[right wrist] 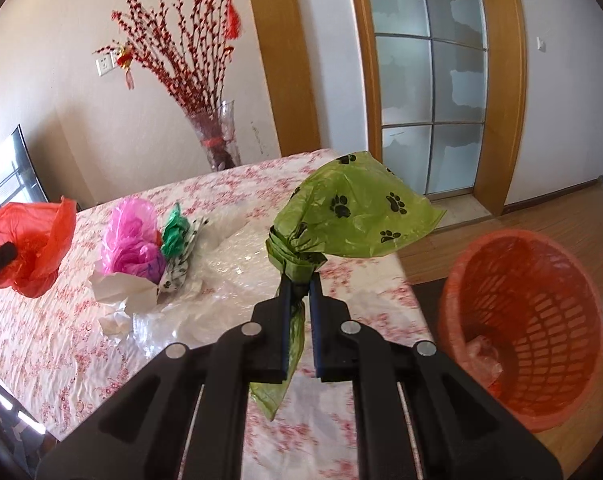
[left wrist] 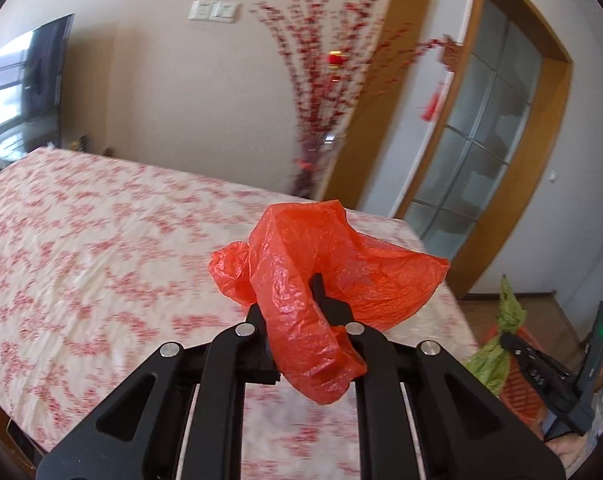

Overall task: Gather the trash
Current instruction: 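Carry both bags over the wastebasket and open both grippers to drop them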

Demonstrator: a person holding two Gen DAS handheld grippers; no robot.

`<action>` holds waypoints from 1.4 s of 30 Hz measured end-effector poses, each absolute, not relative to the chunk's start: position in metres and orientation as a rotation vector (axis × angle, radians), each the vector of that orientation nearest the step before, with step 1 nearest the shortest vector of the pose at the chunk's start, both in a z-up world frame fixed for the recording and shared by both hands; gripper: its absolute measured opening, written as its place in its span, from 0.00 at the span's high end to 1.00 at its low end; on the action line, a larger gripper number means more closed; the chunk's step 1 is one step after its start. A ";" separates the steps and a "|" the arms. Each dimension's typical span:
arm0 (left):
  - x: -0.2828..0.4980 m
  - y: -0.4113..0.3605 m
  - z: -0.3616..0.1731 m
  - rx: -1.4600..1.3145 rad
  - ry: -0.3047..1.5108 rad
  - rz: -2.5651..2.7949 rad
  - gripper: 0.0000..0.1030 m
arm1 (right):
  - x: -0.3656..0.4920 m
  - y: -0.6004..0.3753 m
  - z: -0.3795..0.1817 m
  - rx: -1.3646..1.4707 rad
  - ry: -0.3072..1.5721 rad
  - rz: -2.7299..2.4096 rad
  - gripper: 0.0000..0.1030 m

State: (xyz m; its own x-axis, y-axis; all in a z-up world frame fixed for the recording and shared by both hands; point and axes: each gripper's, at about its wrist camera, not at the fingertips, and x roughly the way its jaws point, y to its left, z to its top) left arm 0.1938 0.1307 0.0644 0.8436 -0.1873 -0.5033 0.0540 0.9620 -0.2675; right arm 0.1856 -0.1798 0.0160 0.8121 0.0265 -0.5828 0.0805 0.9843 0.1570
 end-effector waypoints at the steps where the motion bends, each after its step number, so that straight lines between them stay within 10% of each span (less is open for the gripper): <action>1: 0.194 0.123 0.066 -0.245 0.552 -0.146 0.89 | 0.182 -0.185 0.018 0.179 0.617 -0.037 0.90; 42: 0.228 -0.205 0.013 -0.086 0.772 -0.662 0.89 | 0.100 -0.395 0.008 0.282 0.554 -0.380 0.90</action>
State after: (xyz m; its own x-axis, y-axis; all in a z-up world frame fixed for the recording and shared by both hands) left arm 0.2275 -0.2052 0.0126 0.5260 -0.5834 -0.6188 0.5223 0.7958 -0.3064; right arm 0.0995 -0.3948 0.0083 0.7842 -0.2731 -0.5572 0.4223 0.8928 0.1567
